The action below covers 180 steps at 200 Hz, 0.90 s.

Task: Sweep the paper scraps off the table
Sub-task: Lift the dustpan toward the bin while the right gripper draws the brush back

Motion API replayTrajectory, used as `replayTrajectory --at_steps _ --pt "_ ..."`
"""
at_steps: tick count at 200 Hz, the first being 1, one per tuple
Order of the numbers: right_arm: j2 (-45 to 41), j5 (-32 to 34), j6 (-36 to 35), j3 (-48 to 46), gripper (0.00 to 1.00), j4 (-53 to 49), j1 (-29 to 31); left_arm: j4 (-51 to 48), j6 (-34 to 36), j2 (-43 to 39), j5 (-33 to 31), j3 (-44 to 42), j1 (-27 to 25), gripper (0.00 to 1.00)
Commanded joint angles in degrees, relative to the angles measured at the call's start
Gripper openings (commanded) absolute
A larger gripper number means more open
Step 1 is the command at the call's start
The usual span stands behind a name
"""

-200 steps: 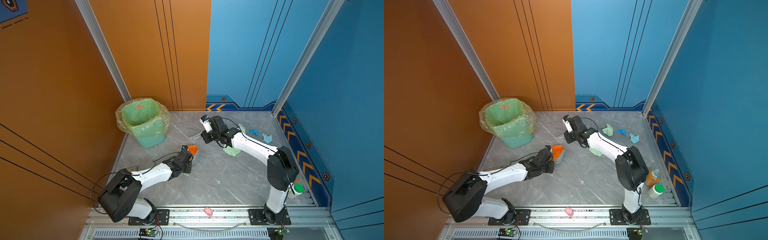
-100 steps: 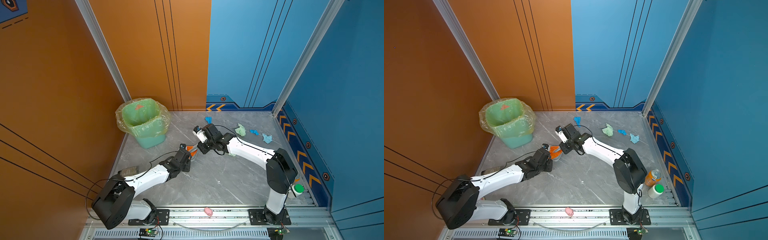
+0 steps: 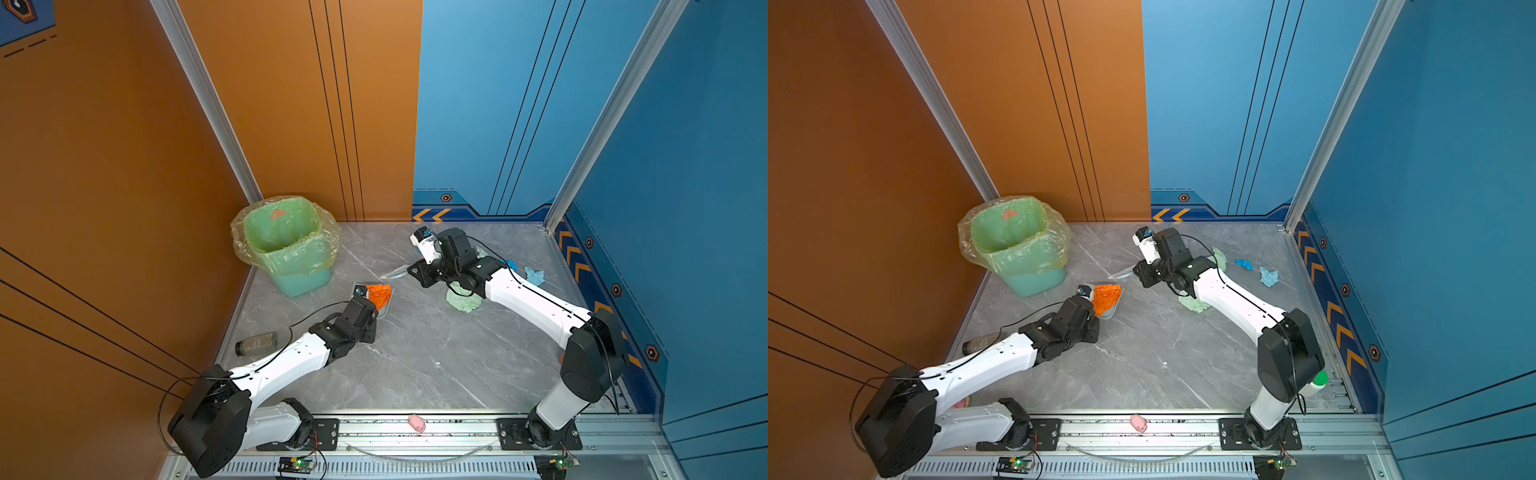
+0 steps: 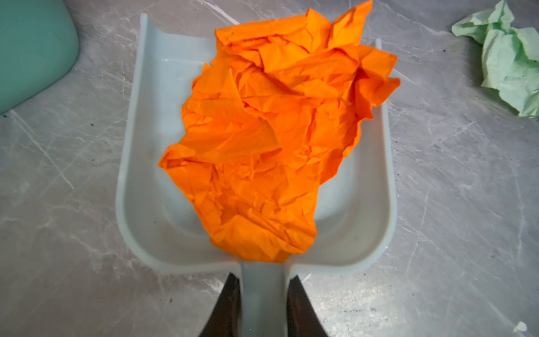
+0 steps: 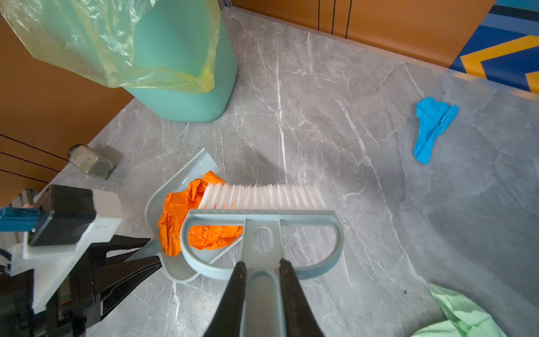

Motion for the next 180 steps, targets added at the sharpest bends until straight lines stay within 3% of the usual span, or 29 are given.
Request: replayTrajectory --at_steps 1,66,115,180 --pt "-3.31 -1.86 2.09 -1.75 0.0 2.52 -1.09 -5.07 1.57 -2.09 -1.76 3.62 0.56 0.0" --pt "-9.8 -1.01 5.43 -8.71 0.0 6.72 -7.93 -17.69 4.05 -8.06 -3.42 12.68 2.23 0.0" --pt "-12.09 -0.42 6.06 -10.14 0.0 5.99 -11.92 -24.13 5.85 -10.89 -0.34 21.44 7.82 0.0" --pt "-11.73 -1.79 6.6 -10.69 0.0 6.23 -12.75 -29.7 8.08 -8.64 7.88 34.32 19.59 0.0"
